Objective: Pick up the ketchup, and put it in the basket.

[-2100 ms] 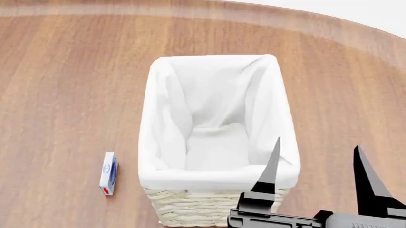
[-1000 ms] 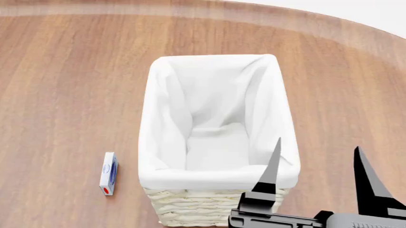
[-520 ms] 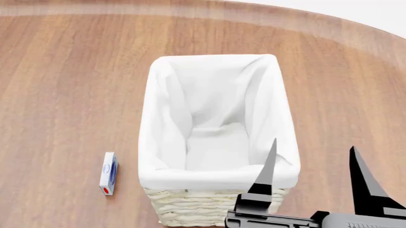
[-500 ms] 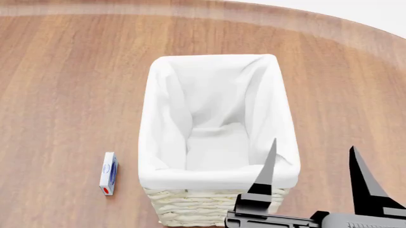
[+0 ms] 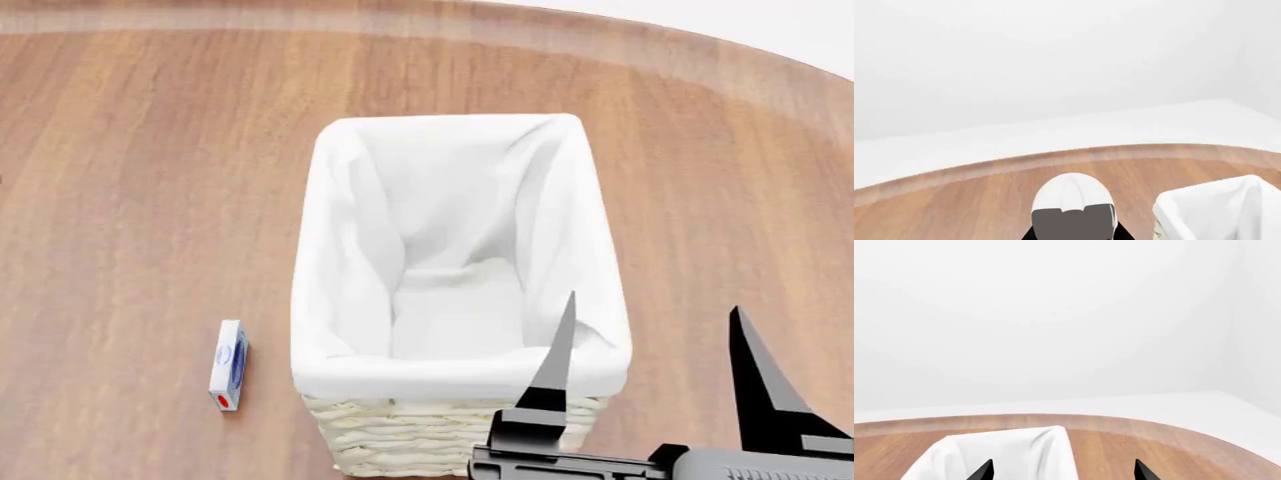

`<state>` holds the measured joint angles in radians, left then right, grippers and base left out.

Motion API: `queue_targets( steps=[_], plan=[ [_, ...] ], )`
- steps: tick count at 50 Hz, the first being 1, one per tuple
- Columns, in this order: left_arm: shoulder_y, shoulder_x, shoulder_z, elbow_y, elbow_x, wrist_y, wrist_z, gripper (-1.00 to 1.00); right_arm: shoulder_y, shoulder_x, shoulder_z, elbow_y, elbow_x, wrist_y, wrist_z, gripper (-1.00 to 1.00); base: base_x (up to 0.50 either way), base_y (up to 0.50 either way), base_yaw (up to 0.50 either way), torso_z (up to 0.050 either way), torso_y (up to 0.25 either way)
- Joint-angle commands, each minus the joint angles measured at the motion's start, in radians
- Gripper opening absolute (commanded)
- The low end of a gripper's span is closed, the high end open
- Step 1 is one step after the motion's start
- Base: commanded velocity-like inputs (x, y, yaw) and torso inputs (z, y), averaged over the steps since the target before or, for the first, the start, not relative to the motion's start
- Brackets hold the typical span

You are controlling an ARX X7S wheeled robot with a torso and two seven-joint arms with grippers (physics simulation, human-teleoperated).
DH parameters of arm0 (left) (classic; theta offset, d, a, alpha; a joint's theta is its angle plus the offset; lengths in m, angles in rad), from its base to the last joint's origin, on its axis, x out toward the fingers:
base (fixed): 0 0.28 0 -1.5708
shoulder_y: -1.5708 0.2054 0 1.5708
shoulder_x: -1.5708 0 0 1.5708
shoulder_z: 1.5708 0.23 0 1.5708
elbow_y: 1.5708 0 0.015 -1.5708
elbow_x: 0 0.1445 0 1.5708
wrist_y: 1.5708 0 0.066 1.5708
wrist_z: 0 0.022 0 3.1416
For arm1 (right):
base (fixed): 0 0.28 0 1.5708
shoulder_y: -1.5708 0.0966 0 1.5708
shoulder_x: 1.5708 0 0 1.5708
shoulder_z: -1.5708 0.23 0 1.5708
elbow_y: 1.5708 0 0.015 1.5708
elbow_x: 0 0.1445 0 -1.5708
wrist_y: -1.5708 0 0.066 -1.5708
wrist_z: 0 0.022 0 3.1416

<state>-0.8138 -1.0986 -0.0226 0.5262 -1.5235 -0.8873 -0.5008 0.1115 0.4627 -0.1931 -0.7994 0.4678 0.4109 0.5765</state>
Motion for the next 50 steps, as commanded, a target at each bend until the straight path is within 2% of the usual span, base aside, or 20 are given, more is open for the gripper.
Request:
queue_targets(
  steps=[1,4,12,23,30,33,41,50],
  plan=[
    [-0.268,0.029,0.170,-0.061,-0.011,-0.122,0.093,-1.00,0.001,0.002,-0.002,-0.002,0.006,0.001,0.002,1.00,0.00,0.00,0.00,0.000,0.000],
    [-0.341,0.047,0.220,-0.066,-0.006,-0.173,0.150,-1.00,-0.001,0.002,-0.003,0.007,0.002,-0.008,-0.002,1.00,0.00,0.00,0.00,0.000,0.000],
    [-0.429,0.084,0.274,-0.085,-0.013,-0.224,0.250,-1.00,-0.002,0.003,-0.005,0.012,0.002,-0.010,-0.001,1.00,0.00,0.00,0.00,0.000,0.002],
    [-0.566,0.145,0.306,-0.198,-0.127,-0.283,0.305,-1.00,0.001,0.005,-0.005,0.014,0.007,-0.013,-0.001,1.00,0.00,0.00,0.00,0.000,0.000],
    [-0.615,0.169,0.357,-0.225,-0.069,-0.324,0.390,-1.00,0.000,0.005,-0.009,0.016,0.008,-0.014,-0.001,1.00,0.00,0.00,0.00,0.000,0.000],
    [-0.647,0.175,0.399,-0.206,0.009,-0.344,0.472,-1.00,-0.001,0.008,-0.007,0.011,0.012,-0.011,0.001,1.00,0.00,0.00,0.00,0.000,0.000],
    [-0.732,0.205,0.467,-0.206,0.061,-0.394,0.603,-1.00,0.007,0.011,-0.012,0.010,0.011,-0.007,0.001,1.00,0.00,0.00,0.00,0.000,0.001],
    [-0.788,0.251,0.524,-0.238,0.125,-0.406,0.671,-1.00,0.045,0.057,-0.005,-0.044,0.072,0.060,-0.016,1.00,0.00,0.00,0.00,0.000,0.000]
  ],
)
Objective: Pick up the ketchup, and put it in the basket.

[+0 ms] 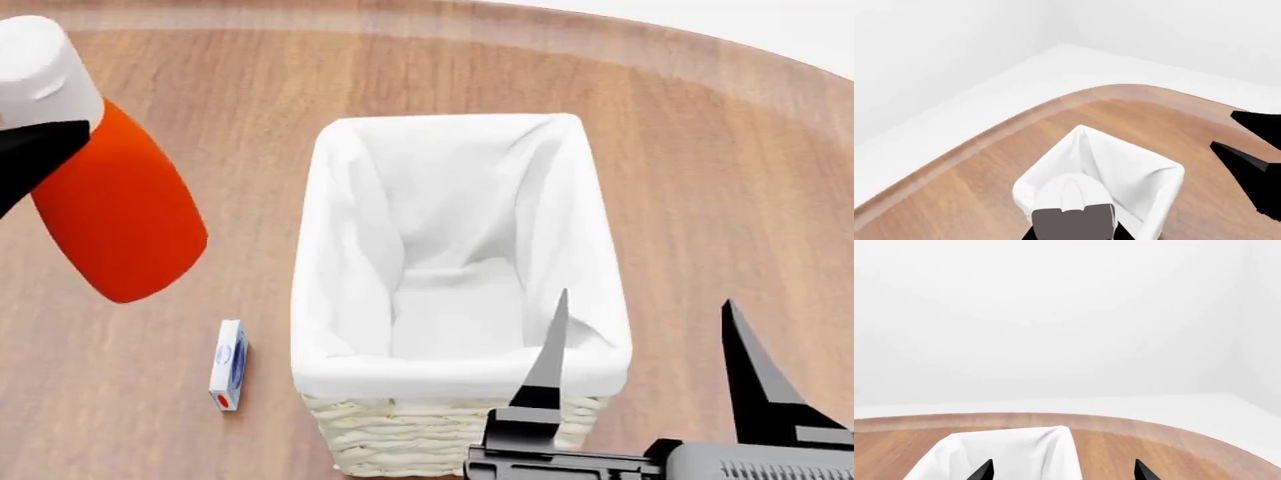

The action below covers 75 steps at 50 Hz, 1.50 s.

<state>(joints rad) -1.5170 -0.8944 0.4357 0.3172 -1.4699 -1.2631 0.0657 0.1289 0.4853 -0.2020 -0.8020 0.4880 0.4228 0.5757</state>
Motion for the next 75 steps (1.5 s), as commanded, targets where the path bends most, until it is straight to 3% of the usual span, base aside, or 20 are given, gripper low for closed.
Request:
queue_targets(
  steps=[1,15,21,29,31,39,75],
  plan=[
    [-0.089,0.052,0.073,-0.035,0.079,-0.031,0.109,-1.00,0.032,0.041,0.004,-0.052,0.055,0.062,-0.011,1.00,0.00,0.00,0.00,0.000,0.000],
    [-0.141,0.108,0.145,-0.086,0.146,-0.048,0.148,-1.00,0.049,0.149,-0.014,-0.235,0.249,0.181,-0.042,1.00,0.00,0.00,0.00,0.000,0.001],
    [-0.149,0.122,0.164,-0.105,0.159,-0.055,0.141,-1.00,0.206,0.398,-0.314,-0.245,0.321,0.007,0.183,1.00,0.00,0.00,0.00,0.000,0.000],
    [-0.188,0.136,0.174,-0.131,0.151,-0.084,0.130,-1.00,0.533,0.557,-0.724,-0.245,0.364,-0.193,0.337,1.00,0.00,0.00,0.00,0.000,0.001],
    [-0.197,0.140,0.176,-0.136,0.151,-0.085,0.135,-1.00,0.603,0.561,-0.801,-0.244,0.369,-0.204,0.362,1.00,0.00,0.00,0.00,0.000,0.000],
    [-0.206,0.153,0.185,-0.155,0.155,-0.081,0.137,-1.00,0.670,0.526,-0.816,-0.229,0.413,-0.173,0.338,1.00,0.00,0.00,0.00,0.002,0.000],
    [-0.190,0.160,0.198,-0.136,0.129,-0.061,0.111,-1.00,0.733,0.331,-0.868,-0.111,0.417,-0.136,0.284,1.00,0.00,0.00,0.00,0.000,0.001]
  ],
)
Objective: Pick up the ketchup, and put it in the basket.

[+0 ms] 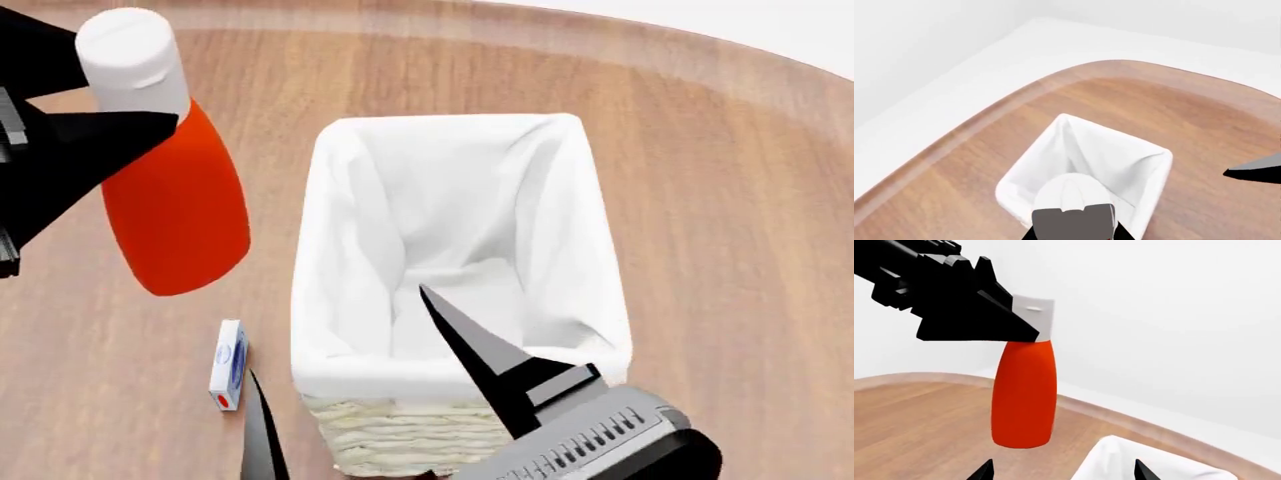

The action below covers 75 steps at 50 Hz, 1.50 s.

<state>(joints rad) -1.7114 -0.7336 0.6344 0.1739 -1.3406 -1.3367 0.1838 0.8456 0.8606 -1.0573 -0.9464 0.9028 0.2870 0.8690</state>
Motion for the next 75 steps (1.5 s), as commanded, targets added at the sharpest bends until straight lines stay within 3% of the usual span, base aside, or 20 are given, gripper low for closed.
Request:
queue_targets(
  steps=[1,21,75],
  plan=[
    [0.005,0.001,0.001,0.006,0.000,0.012,-0.007,-1.00,0.018,-0.051,-0.014,0.036,0.003,0.000,-0.010,1.00,0.00,0.00,0.00,0.000,0.000],
    [0.008,0.003,0.005,0.008,-0.013,0.023,-0.019,-1.00,0.043,-0.138,-0.031,0.050,0.009,0.021,-0.003,1.00,0.00,0.00,0.00,0.000,0.000],
    [0.044,-0.010,0.007,0.034,-0.055,0.062,-0.040,-1.00,0.072,-0.224,-0.031,0.177,-0.013,0.003,-0.062,1.00,0.00,0.00,0.00,0.000,0.000]
  ],
)
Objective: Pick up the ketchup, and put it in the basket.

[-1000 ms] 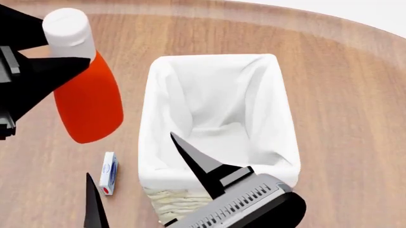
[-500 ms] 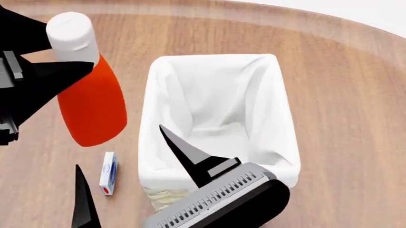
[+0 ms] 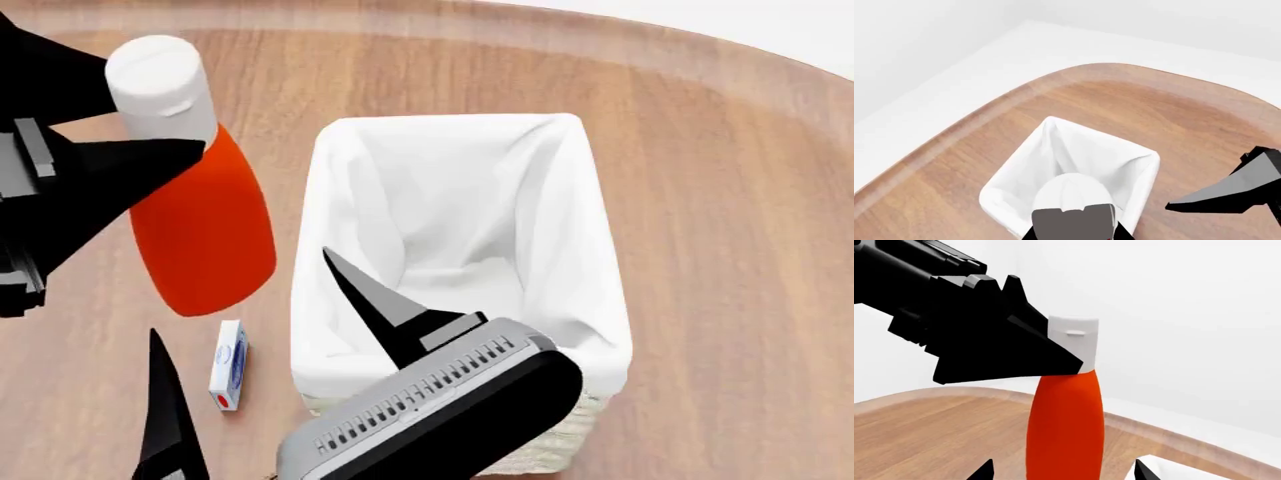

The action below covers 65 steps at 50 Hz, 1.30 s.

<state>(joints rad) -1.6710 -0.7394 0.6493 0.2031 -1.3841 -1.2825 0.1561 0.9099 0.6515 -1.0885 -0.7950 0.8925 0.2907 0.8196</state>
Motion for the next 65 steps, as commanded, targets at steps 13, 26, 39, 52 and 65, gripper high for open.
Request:
queue_targets(
  steps=[13,26,39,52,65],
  plan=[
    [0.006,-0.011,-0.003,0.007,-0.010,0.014,-0.008,-1.00,0.024,-0.031,0.005,0.057,0.003,0.002,-0.027,1.00,0.00,0.00,0.00,0.000,0.001],
    [0.006,-0.013,-0.006,0.014,-0.029,0.015,-0.020,-1.00,0.029,-0.051,0.002,0.083,-0.003,0.000,-0.039,1.00,0.00,0.00,0.00,0.000,0.001],
    [0.011,-0.017,-0.001,0.018,-0.028,0.024,-0.015,-1.00,0.036,-0.070,0.003,0.110,-0.002,-0.002,-0.053,1.00,0.00,0.00,0.00,0.000,0.000],
    [0.013,-0.022,0.002,0.021,-0.029,0.030,-0.014,-1.00,0.040,-0.089,0.000,0.144,-0.006,-0.005,-0.070,1.00,0.00,0.00,0.00,0.001,0.001],
    [0.010,-0.026,0.000,0.022,-0.040,0.033,-0.018,-1.00,0.061,-0.112,0.001,0.180,-0.004,0.002,-0.090,1.00,0.00,0.00,0.00,0.000,0.000]
  ],
)
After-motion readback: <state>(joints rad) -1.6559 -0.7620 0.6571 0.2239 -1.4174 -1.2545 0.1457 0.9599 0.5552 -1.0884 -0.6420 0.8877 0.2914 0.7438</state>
